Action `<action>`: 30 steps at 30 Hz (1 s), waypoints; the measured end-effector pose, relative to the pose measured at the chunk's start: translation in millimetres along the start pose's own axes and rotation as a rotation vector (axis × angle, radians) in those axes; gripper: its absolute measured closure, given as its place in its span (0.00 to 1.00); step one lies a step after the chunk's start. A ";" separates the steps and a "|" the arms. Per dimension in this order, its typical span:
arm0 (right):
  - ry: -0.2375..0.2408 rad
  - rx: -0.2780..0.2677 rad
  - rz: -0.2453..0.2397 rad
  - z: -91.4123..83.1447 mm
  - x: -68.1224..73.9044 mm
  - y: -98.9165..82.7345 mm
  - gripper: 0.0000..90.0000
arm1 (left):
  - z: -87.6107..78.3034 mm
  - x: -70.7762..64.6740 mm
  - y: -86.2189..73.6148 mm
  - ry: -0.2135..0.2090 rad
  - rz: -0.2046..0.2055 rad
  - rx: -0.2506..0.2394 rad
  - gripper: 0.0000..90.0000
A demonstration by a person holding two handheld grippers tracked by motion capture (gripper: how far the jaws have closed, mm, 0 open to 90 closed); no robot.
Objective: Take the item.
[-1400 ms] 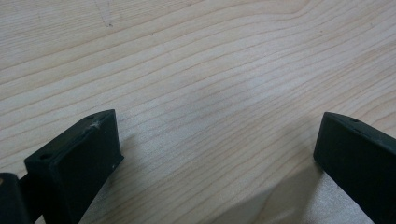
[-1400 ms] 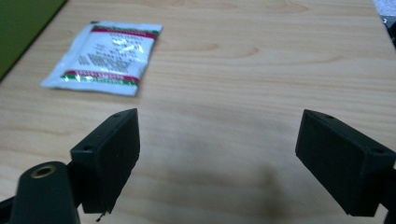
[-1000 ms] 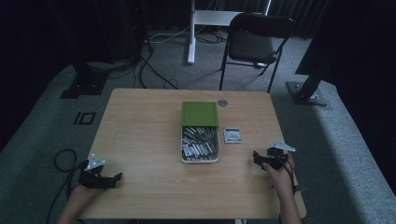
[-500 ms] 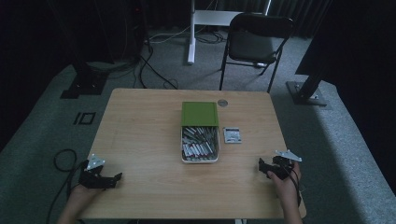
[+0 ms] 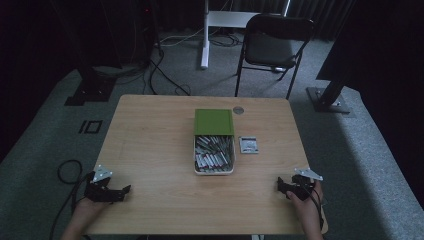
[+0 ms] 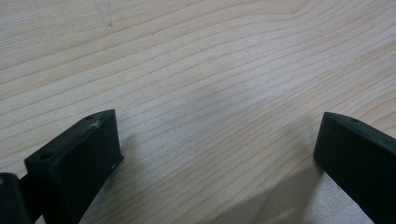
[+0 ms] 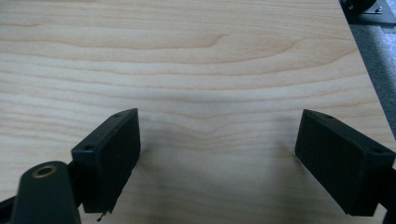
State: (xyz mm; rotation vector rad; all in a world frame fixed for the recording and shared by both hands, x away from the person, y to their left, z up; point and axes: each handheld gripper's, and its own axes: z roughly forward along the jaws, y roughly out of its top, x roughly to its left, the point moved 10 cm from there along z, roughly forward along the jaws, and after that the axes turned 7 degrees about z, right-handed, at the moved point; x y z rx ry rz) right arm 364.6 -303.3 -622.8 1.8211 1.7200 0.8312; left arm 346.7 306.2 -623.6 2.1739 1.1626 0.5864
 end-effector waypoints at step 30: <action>0.019 -0.003 0.001 -5.0 1.2 -9.2 0.14 | 0.1 -0.1 0.3 0.006 -0.011 0.001 0.02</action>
